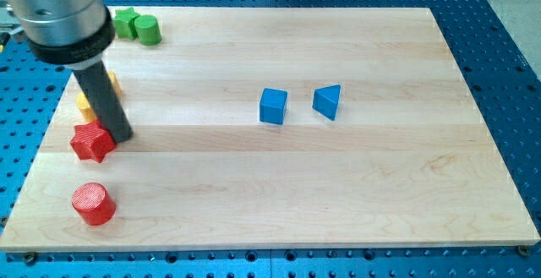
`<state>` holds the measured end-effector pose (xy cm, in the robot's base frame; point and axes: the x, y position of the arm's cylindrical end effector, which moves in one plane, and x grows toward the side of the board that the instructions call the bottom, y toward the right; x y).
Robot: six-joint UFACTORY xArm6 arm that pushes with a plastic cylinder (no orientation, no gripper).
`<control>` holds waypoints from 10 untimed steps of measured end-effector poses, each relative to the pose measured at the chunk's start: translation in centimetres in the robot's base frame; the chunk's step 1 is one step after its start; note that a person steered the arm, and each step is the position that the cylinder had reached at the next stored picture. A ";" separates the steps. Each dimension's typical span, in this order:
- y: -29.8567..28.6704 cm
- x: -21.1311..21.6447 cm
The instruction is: Place the red blocks together below the yellow blocks
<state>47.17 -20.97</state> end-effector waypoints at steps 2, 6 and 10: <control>-0.1 4.8; 0.8 13.9; 2.4 9.2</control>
